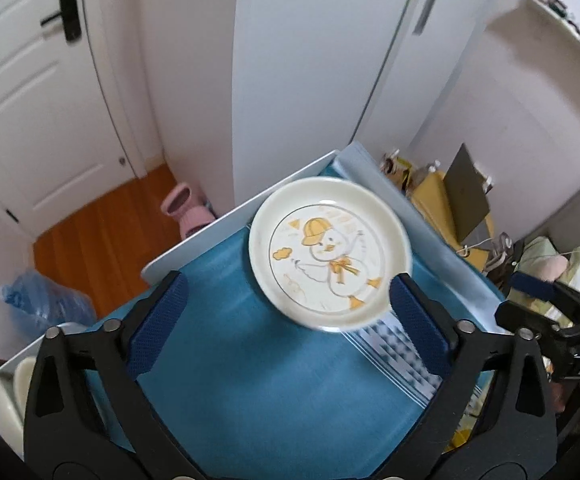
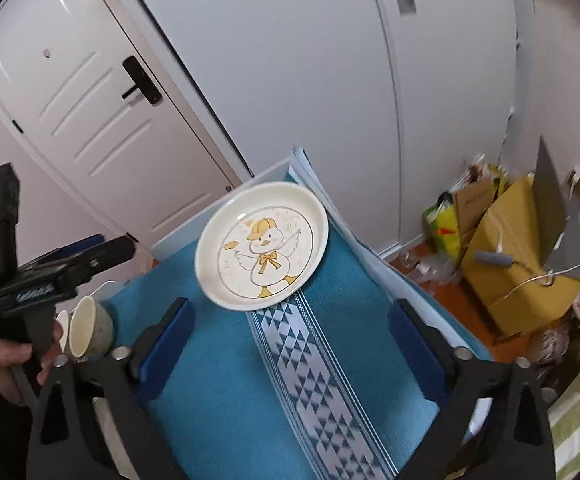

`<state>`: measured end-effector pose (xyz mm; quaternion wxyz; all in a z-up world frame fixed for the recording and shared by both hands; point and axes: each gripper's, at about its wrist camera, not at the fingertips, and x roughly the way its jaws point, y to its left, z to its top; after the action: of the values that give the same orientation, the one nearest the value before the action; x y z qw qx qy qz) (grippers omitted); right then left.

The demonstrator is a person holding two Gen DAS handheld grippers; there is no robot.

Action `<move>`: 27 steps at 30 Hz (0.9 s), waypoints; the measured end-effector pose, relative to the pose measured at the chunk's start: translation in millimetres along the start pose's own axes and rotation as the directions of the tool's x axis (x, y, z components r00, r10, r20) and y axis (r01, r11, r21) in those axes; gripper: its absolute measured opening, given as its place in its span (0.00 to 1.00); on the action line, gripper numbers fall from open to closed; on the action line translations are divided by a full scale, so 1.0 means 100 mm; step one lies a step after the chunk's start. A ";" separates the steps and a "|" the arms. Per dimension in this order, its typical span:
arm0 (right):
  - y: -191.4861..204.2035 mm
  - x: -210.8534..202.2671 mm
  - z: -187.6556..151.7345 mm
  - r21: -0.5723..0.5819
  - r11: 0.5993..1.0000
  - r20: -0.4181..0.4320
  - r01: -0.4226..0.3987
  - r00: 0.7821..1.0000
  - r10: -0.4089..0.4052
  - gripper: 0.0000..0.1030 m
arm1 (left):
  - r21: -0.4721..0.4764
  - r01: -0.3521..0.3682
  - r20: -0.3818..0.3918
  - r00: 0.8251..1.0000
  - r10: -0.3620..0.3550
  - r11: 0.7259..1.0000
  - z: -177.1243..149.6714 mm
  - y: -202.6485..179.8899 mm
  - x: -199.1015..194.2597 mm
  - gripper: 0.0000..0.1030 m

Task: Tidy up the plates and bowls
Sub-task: 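Grasp the rim of the small duck plate with both grippers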

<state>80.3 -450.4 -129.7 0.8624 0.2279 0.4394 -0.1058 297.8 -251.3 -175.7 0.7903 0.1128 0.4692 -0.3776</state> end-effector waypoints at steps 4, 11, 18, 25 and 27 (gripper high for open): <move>-0.13 0.43 0.06 0.045 0.998 -0.026 -0.040 0.999 0.041 0.67 | -0.032 0.009 -0.059 0.998 -0.011 0.999 0.07 0.13 0.52 0.77; -0.25 0.94 0.14 0.071 0.996 -0.061 -0.062 0.996 0.066 0.58 | -0.066 0.019 -0.115 0.993 -0.027 0.998 0.06 0.26 1.07 0.53; -0.34 1.17 0.20 0.098 0.991 -0.090 -0.092 0.991 0.101 0.46 | -0.078 0.022 -0.137 0.990 -0.033 0.997 0.09 0.28 1.32 0.36; -0.32 1.29 0.24 0.106 0.991 -0.105 -0.083 0.990 0.094 0.22 | -0.090 0.011 -0.155 0.988 -0.025 0.996 0.10 0.33 1.45 0.20; -0.33 1.32 0.24 0.122 0.990 -0.112 -0.076 0.990 0.090 0.16 | -0.097 0.014 -0.152 0.988 -0.029 0.995 0.09 0.36 1.45 0.19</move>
<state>162.2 -488.5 -233.7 0.8239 0.3019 0.4726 -0.0818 369.2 -302.4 -296.9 0.7522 0.0986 0.5472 -0.3536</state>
